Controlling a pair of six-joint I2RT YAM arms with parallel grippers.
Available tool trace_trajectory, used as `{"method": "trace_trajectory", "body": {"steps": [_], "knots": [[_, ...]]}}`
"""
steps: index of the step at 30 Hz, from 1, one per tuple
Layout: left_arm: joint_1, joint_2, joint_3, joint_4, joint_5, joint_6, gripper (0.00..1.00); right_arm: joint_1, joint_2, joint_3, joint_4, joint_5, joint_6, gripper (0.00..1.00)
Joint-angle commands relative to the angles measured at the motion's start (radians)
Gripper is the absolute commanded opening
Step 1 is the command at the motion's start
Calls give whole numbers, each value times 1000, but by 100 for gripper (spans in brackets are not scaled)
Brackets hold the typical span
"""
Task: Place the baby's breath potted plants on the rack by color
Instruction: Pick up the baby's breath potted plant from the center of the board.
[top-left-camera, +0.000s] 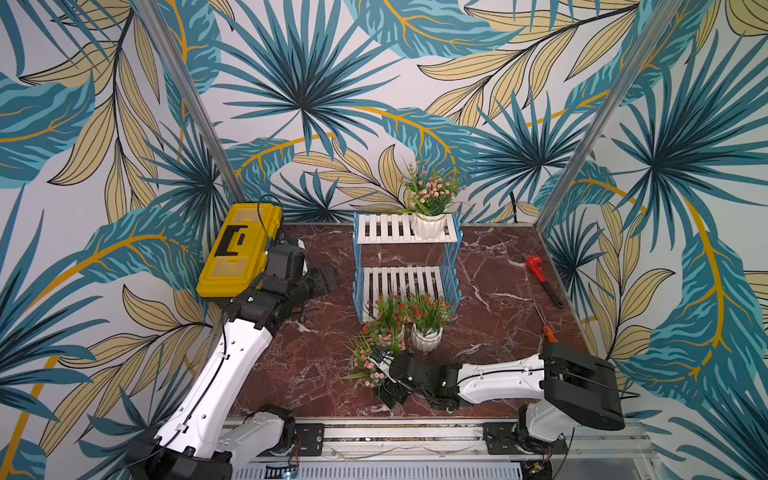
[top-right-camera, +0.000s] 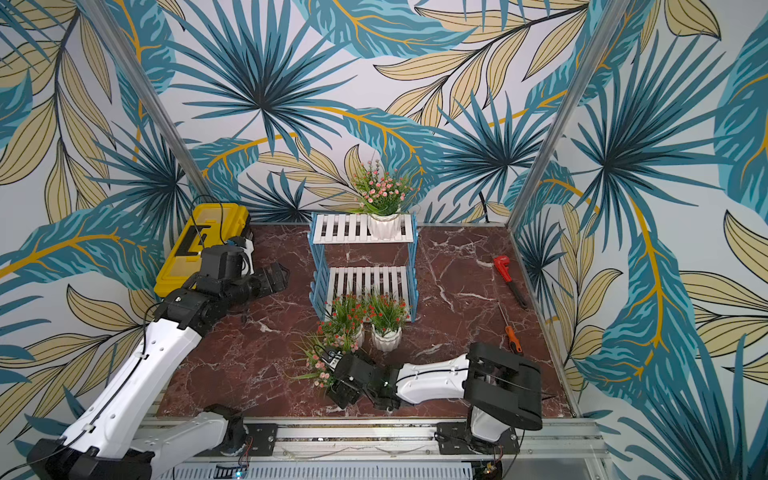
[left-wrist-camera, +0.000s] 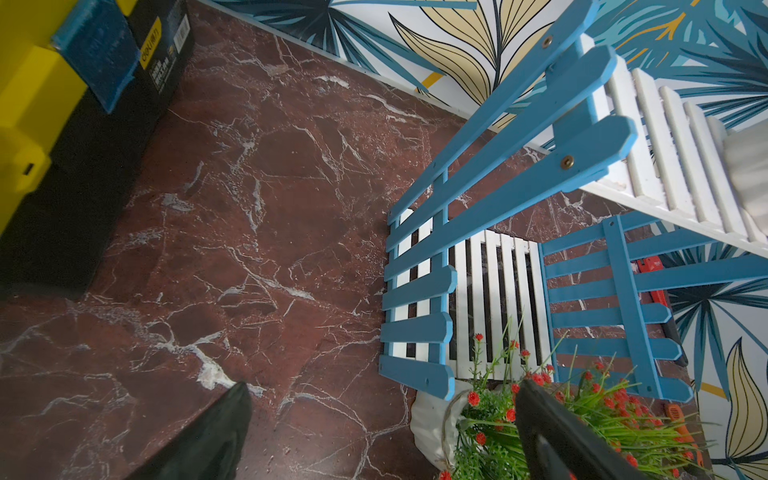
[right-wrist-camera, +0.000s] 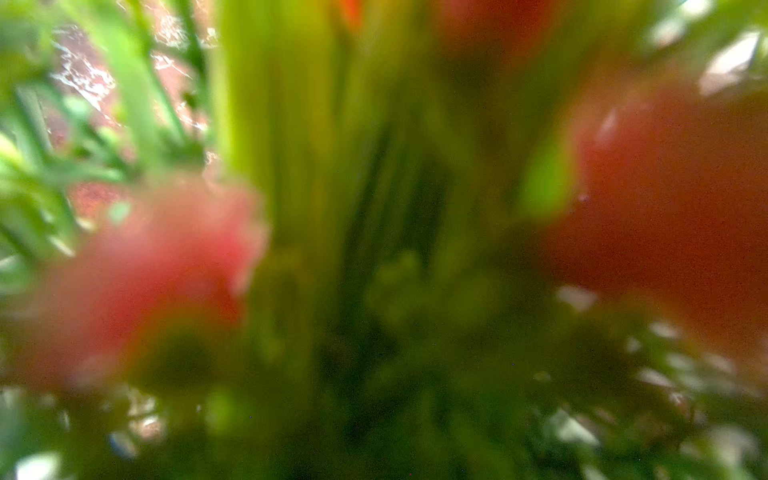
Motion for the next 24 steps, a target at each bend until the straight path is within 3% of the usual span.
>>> {"method": "trace_trajectory", "body": {"steps": [1, 6, 13, 16, 20, 24], "knots": [[-5, -7, 13, -11, -3, -2, 100, -10, 40, 10, -46, 0, -17, 96], [-4, -29, 18, -15, -15, -2, 99, -26, 46, 33, -73, -38, -21, 77], [-4, -46, 20, -14, -15, 1, 100, -26, -105, 0, -88, -25, 11, 57], [-5, -64, 15, -14, -37, 6, 99, -26, -156, 29, -170, -8, 11, 43], [-4, -83, 7, -14, -45, 26, 99, -26, -215, 86, -297, 0, 20, 30], [-5, -104, -10, -13, -55, 39, 100, -26, -283, 130, -383, -5, 30, 29]]}}
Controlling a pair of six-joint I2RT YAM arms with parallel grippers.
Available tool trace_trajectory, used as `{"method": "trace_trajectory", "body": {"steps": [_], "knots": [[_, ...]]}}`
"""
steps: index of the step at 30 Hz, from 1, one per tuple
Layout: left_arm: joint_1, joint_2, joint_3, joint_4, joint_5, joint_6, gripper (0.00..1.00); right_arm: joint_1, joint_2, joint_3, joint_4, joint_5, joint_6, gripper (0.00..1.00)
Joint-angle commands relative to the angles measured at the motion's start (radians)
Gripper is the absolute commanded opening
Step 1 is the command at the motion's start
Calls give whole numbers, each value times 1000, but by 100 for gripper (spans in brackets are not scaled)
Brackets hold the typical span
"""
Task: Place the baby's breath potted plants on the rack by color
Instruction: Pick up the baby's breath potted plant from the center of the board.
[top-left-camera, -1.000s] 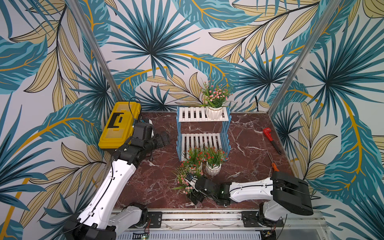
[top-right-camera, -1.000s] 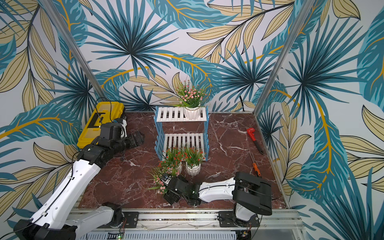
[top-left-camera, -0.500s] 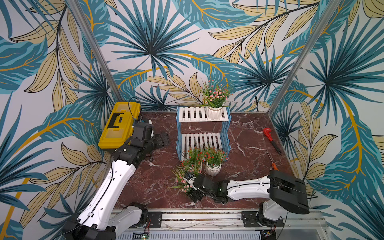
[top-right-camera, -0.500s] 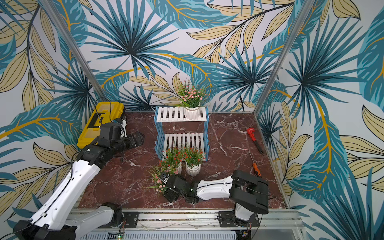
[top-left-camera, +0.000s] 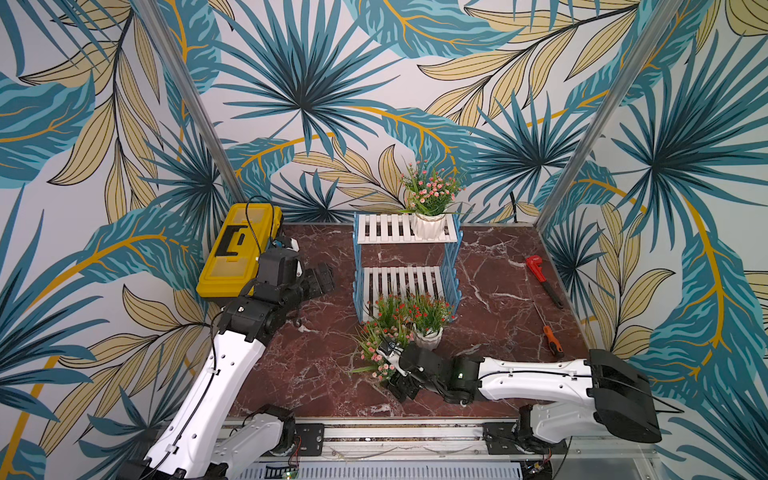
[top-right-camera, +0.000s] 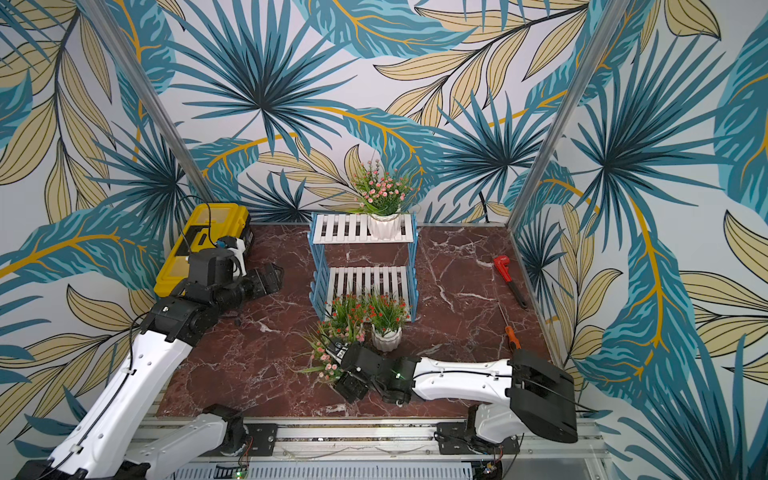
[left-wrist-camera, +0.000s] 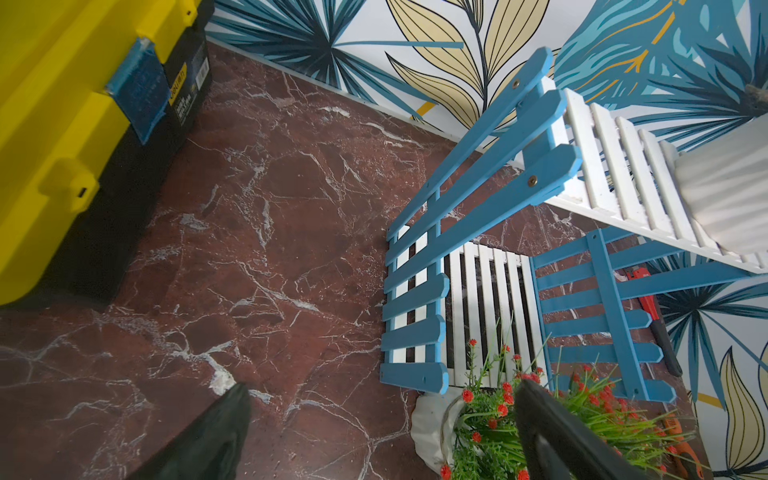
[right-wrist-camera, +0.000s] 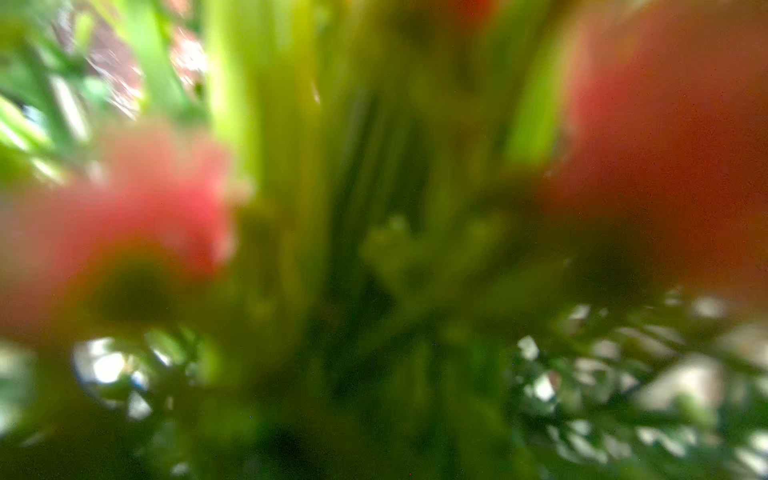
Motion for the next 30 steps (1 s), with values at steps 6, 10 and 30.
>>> {"method": "trace_trajectory", "body": {"steps": [6, 10, 30], "knots": [[-4, -79, -62, -8, -69, 53, 99, -2, -114, 206, -229, 32, -16, 27], [-5, -94, -83, -7, -72, 58, 100, -14, -83, 416, -379, 34, -76, 26], [-5, -235, -185, -5, -62, 52, 99, -329, 418, 1368, -691, 49, -254, 27]]}}
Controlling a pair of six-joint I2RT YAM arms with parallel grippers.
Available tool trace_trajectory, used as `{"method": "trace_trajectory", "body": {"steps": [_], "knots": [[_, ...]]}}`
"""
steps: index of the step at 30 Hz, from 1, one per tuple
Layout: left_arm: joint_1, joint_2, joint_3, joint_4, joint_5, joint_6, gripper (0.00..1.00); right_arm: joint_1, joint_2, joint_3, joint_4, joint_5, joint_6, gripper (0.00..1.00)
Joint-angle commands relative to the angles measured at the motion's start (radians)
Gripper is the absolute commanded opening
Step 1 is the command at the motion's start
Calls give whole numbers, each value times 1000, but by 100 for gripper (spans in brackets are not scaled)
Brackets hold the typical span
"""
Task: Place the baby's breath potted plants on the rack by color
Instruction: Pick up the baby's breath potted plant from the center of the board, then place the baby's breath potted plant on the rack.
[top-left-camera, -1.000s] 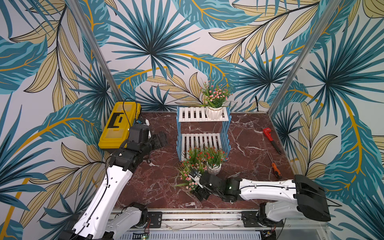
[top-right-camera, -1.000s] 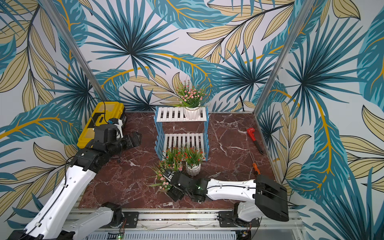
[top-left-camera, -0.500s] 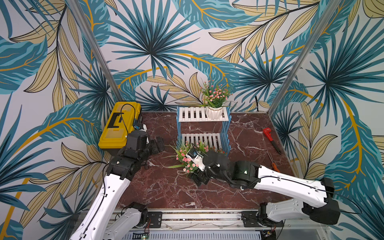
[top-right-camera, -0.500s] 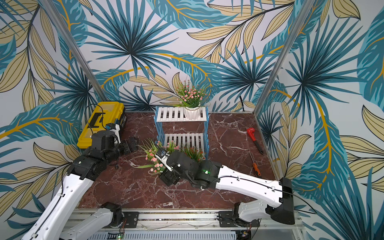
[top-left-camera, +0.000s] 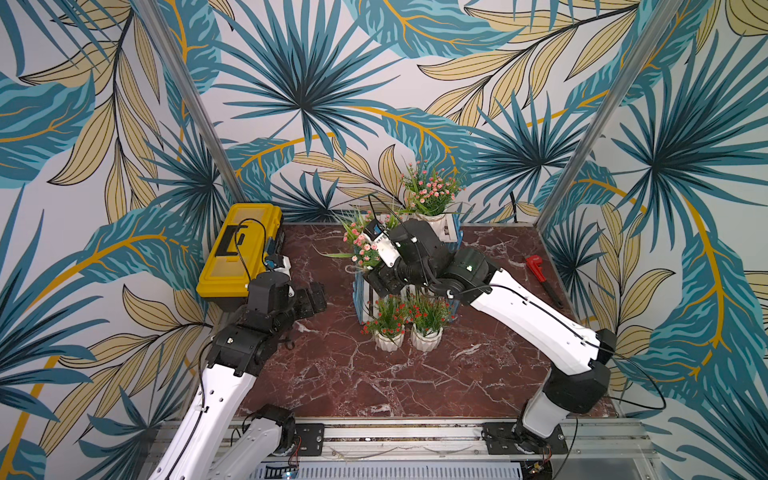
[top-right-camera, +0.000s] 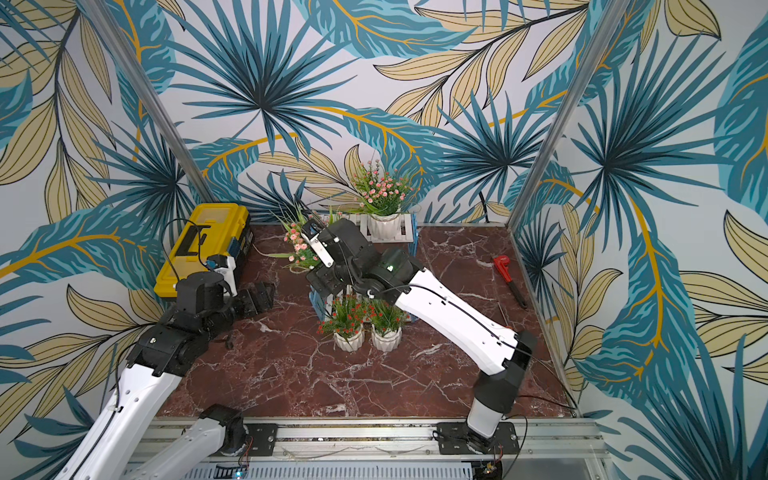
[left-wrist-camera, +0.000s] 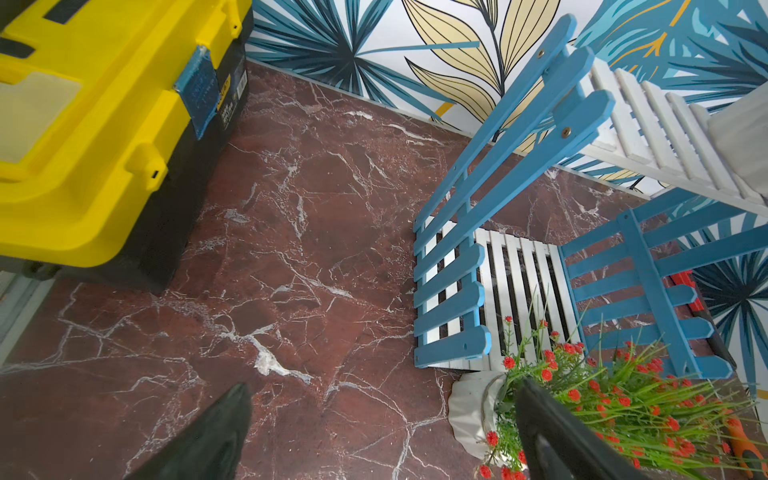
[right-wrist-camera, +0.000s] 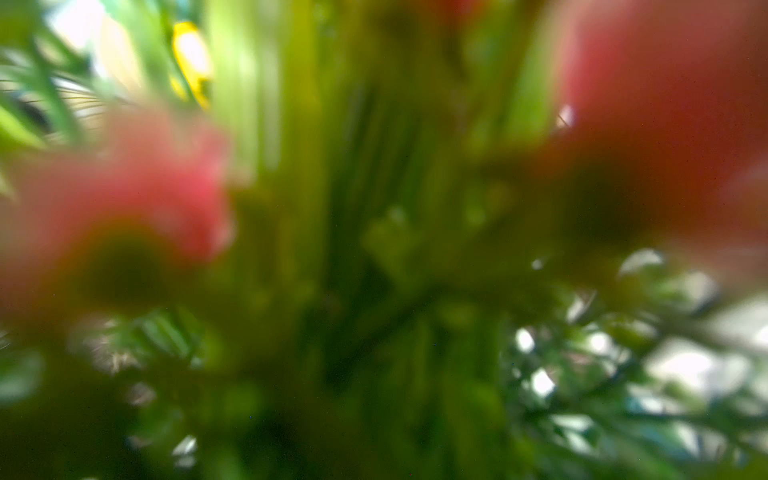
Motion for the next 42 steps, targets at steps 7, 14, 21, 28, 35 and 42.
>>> {"method": "trace_trajectory", "body": {"steps": [7, 14, 21, 28, 35, 42], "knots": [[-4, -71, -53, 5, -8, -20, 100, -100, 140, 276, -3, -1, -5, 27], [-4, -44, -59, 14, -11, -33, 99, -156, 253, 419, -36, 1, -24, 26], [-4, -37, -109, 39, -2, -74, 100, -174, 306, 455, 25, -29, -26, 26], [-5, -42, -122, 41, -12, -77, 100, -179, 354, 498, 64, 1, -36, 26], [-4, -29, -148, 79, 8, -80, 100, -192, 407, 548, 60, 15, -32, 26], [-6, -39, -182, 110, 18, -75, 99, -203, 463, 578, 76, 19, -32, 26]]}}
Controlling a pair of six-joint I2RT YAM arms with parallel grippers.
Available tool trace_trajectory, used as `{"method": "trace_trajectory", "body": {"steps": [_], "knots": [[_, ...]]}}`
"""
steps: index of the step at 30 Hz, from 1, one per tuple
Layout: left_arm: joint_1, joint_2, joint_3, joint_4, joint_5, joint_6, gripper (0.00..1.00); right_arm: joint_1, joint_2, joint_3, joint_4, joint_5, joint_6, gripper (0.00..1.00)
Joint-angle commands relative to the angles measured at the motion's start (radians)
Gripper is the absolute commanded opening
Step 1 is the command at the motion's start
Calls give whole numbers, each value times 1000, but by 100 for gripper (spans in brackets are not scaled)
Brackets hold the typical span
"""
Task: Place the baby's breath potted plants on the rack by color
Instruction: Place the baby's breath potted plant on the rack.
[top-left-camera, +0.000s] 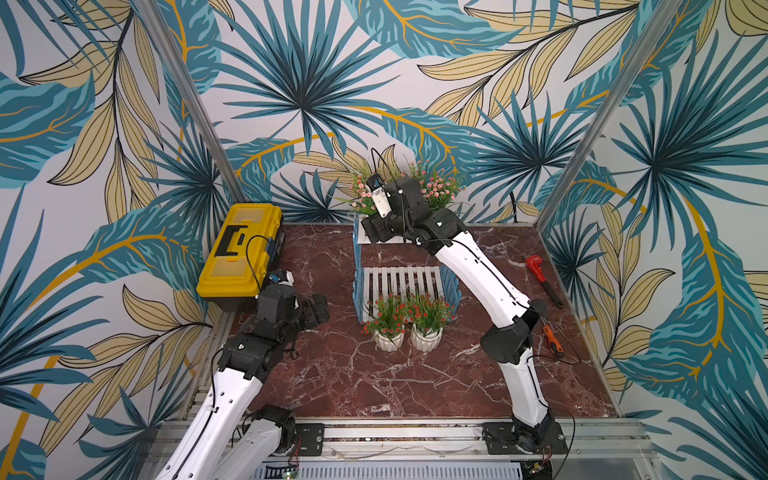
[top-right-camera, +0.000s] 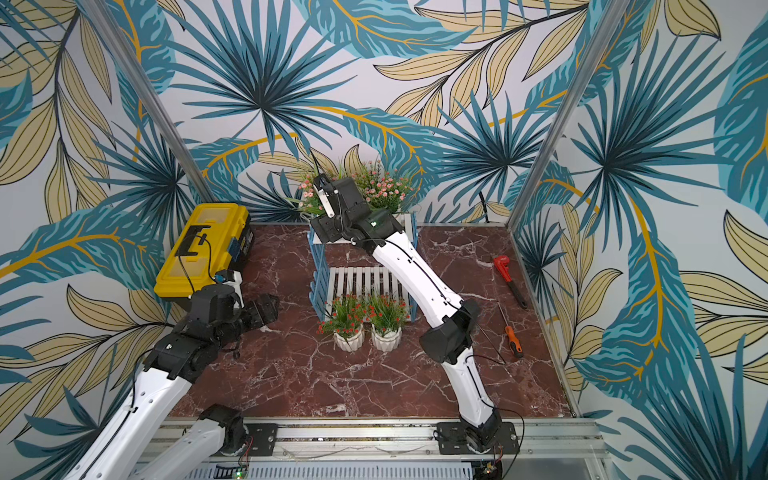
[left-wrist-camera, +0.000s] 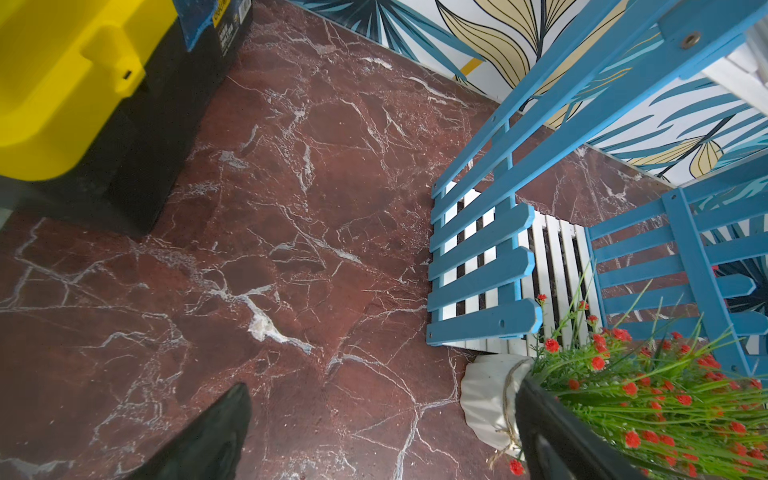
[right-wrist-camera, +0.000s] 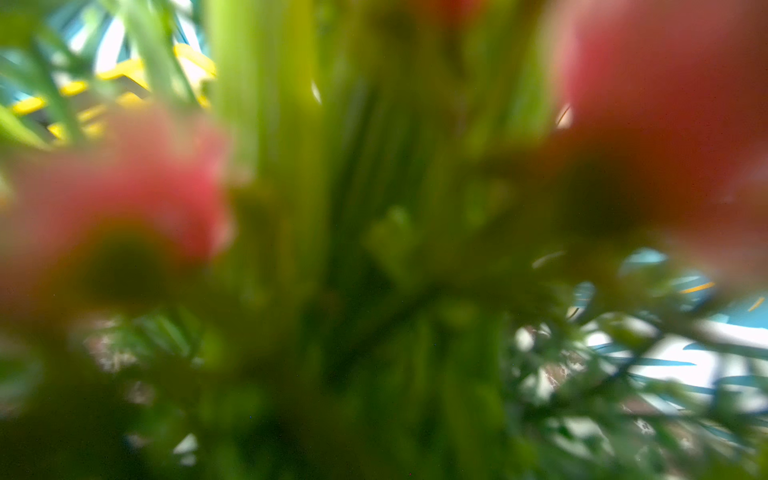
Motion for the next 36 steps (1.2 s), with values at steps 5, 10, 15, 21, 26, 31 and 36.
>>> {"method": "trace_trajectory", "body": {"steps": [5, 10, 15, 21, 26, 31, 36], "knots": [[-4, -40, -50, 65, 6, -8, 99, -13, 53, 74, 75, 22, -9, 26], [-5, -32, -72, 77, 6, -10, 99, -21, 53, 73, 74, 26, 1, 26], [-4, -35, -77, 81, 37, -13, 99, -23, 53, 71, 72, 32, 6, 27], [-4, -41, -83, 80, 40, -18, 99, -33, 66, 67, 80, 38, 18, 30], [-5, -39, -82, 81, 40, -19, 99, -38, 53, 40, 105, 33, 31, 30], [-4, -42, -80, 81, 45, -14, 100, -38, 26, -19, 148, 21, 57, 30], [-5, -43, -79, 80, 49, -16, 100, -38, 6, -91, 201, 12, 81, 30]]}}
